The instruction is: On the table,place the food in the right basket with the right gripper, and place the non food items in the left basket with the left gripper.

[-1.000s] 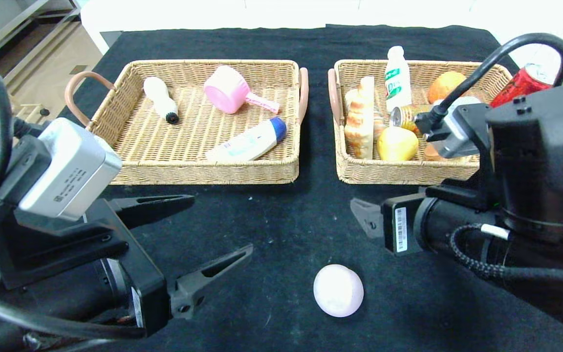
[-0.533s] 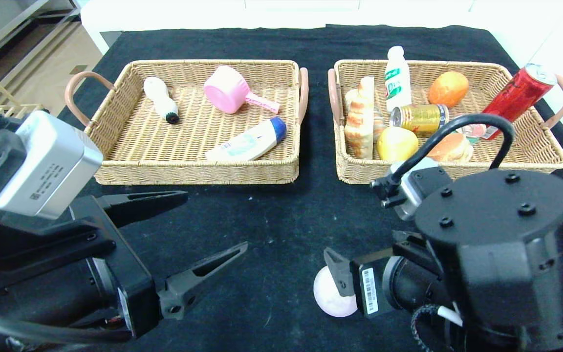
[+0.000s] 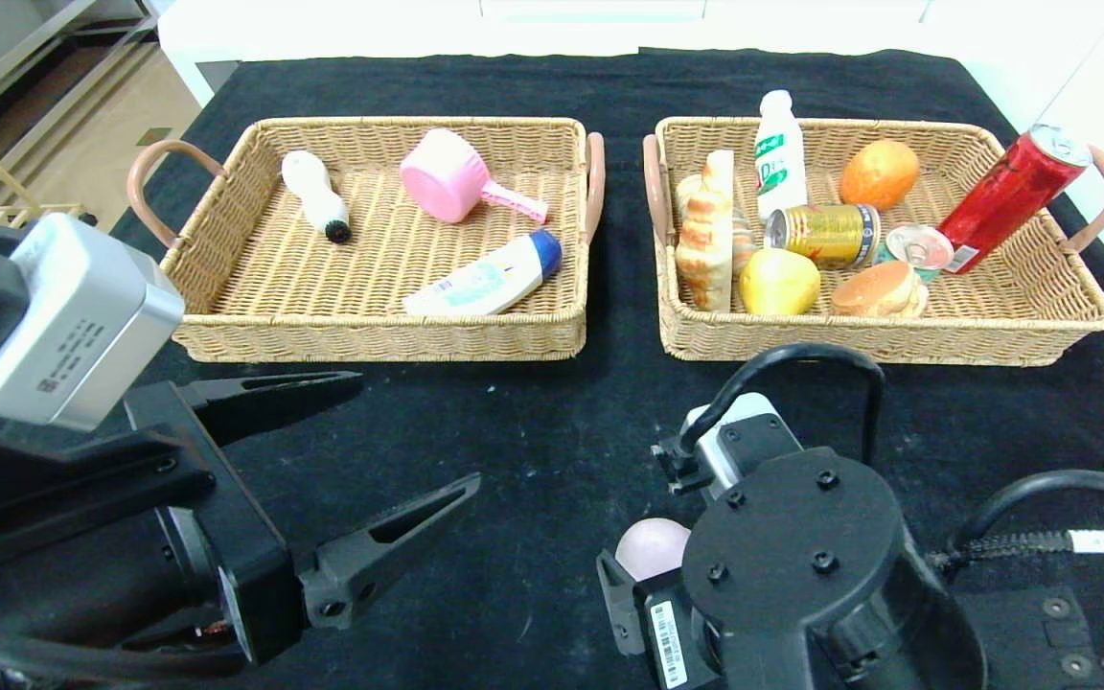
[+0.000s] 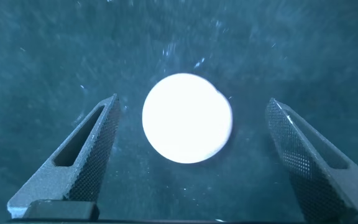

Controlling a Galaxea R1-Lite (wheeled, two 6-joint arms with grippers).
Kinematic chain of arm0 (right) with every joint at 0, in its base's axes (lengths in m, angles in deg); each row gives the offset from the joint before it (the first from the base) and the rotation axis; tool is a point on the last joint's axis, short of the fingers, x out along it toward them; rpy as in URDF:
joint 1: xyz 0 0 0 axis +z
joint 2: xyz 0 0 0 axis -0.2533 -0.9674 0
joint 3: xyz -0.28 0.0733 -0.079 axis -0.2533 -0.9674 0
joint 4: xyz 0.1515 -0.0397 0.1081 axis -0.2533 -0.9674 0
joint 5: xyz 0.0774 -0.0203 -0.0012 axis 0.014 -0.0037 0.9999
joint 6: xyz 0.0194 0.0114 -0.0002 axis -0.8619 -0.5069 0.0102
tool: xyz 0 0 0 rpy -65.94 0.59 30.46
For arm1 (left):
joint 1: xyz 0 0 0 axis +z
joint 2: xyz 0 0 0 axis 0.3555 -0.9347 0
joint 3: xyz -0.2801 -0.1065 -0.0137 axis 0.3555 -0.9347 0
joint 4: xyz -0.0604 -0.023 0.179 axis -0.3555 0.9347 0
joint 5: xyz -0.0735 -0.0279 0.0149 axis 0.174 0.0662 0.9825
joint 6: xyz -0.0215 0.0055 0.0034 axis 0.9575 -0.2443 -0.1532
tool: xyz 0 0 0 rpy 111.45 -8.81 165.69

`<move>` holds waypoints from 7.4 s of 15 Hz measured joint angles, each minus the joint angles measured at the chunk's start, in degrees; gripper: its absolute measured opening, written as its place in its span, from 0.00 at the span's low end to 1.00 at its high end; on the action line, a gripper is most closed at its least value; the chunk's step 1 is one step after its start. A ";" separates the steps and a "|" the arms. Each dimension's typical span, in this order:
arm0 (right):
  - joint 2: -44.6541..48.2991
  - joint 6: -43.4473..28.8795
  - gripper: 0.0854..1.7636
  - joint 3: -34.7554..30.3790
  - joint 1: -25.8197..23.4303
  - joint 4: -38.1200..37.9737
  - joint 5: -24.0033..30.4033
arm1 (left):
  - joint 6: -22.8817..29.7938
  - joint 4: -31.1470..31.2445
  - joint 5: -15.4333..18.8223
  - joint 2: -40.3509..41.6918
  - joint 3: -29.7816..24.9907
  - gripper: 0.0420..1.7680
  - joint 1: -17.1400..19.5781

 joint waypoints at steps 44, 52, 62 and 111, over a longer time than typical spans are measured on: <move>-1.08 1.65 0.05 0.51 -1.29 1.04 -2.40 | -1.16 0.02 0.02 0.13 -0.49 0.97 0.00; 8.13 11.43 0.05 2.95 -12.75 1.49 -1.73 | -1.07 0.07 0.00 0.16 -0.52 0.97 -0.02; 10.63 19.70 0.05 14.14 -34.67 1.60 8.52 | -1.07 0.33 0.17 -0.16 -0.60 0.97 0.00; 63.37 26.11 0.96 -0.20 -43.22 -48.75 22.41 | -1.35 40.28 -3.67 32.39 7.39 0.97 27.28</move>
